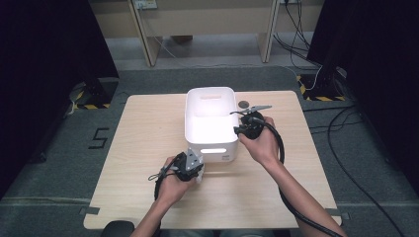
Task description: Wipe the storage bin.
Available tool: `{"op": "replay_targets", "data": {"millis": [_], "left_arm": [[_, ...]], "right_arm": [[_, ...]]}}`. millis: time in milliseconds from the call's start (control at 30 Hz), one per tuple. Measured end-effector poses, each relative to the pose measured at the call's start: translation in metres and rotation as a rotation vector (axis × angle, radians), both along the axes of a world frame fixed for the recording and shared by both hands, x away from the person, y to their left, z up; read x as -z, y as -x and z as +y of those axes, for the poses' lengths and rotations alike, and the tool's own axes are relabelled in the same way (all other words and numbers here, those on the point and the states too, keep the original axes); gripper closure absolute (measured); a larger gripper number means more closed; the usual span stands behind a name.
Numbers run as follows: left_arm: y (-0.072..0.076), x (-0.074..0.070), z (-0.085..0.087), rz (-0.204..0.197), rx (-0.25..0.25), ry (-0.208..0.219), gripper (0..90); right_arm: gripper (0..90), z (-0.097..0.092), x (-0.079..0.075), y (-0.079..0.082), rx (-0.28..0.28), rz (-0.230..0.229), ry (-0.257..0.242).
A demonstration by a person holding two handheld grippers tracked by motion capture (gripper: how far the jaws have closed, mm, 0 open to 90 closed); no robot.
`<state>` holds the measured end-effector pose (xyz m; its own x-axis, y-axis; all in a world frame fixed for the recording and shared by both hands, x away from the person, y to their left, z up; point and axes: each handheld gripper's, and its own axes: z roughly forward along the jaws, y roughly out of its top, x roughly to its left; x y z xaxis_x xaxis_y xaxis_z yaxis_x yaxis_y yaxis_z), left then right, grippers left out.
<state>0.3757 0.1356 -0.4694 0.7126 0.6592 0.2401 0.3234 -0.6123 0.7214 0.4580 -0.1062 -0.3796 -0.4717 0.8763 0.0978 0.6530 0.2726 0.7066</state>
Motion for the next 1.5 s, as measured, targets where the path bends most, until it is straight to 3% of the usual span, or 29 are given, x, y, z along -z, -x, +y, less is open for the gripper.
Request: {"op": "replay_targets", "data": {"millis": [900, 1000, 1500], "left_arm": [[0.006, -0.036, -0.007, -0.073, 0.010, 0.010, 74.1], [0.007, -0.041, -0.010, -0.087, 0.008, 0.028, 74.1], [0.003, -0.046, -0.013, -0.083, 0.015, 0.015, 74.1]], "right_arm": [[75.5, 0.000, 0.000, 0.000, 0.001, -0.001, 0.001], [75.5, 0.000, 0.000, 0.000, 0.000, -0.002, 0.003], [75.0, 0.001, 0.000, 0.000, 0.004, -0.005, 0.002]]}}
